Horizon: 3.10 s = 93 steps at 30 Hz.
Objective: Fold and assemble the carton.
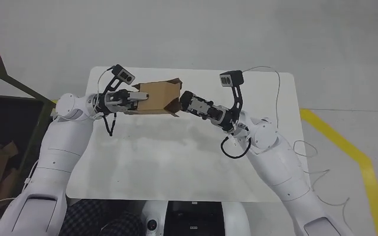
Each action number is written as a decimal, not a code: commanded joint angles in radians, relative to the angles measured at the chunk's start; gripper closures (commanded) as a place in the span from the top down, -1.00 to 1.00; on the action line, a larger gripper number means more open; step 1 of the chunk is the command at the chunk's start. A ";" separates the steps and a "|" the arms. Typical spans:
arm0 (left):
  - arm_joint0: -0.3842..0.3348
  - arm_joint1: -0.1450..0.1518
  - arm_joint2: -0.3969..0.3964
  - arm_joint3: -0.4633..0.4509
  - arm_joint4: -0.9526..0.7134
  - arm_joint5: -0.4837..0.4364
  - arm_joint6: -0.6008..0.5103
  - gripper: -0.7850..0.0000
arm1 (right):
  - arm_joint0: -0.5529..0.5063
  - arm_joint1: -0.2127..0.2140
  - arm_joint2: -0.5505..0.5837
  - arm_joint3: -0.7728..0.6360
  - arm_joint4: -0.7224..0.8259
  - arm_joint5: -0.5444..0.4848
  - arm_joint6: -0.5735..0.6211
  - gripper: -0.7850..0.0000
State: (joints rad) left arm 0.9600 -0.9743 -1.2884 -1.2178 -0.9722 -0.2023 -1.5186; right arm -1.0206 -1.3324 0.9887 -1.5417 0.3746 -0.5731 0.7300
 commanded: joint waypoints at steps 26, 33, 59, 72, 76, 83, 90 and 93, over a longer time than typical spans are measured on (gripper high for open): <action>-0.016 -0.016 0.016 -0.029 0.024 0.014 -0.017 -1.00 | 0.071 -0.028 -0.088 0.038 -0.007 0.030 0.057 1.00; -0.017 -0.016 0.016 -0.036 0.035 0.010 -0.017 -1.00 | 0.075 -0.031 -0.098 0.044 -0.015 0.047 0.075 1.00; -0.034 -0.011 -0.034 0.062 0.049 -0.028 0.008 -1.00 | 0.016 -0.009 0.035 -0.001 -0.072 0.022 0.021 1.00; -0.048 -0.017 -0.049 0.098 0.072 -0.071 0.105 -1.00 | -0.024 -0.016 -0.033 -0.074 -0.048 0.038 0.026 1.00; -0.048 -0.023 -0.034 0.092 0.071 -0.064 0.105 -1.00 | 0.003 -0.027 -0.073 -0.060 -0.039 0.031 0.027 1.00; -0.041 -0.020 -0.036 0.061 0.081 -0.029 0.035 -1.00 | 0.033 -0.029 -0.059 0.010 -0.078 0.058 0.010 1.00; -0.021 -0.011 -0.043 0.026 0.124 0.022 -0.017 -1.00 | 0.022 -0.024 -0.043 0.003 -0.063 0.064 0.041 1.00; -0.006 -0.008 -0.024 -0.003 0.144 0.040 -0.017 -1.00 | 0.019 -0.024 -0.043 0.005 -0.047 0.058 0.053 1.00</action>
State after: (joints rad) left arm 0.9481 -0.9838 -1.3186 -1.2100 -0.8328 -0.1670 -1.5369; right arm -1.0005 -1.3558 0.9460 -1.5377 0.3217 -0.5124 0.7799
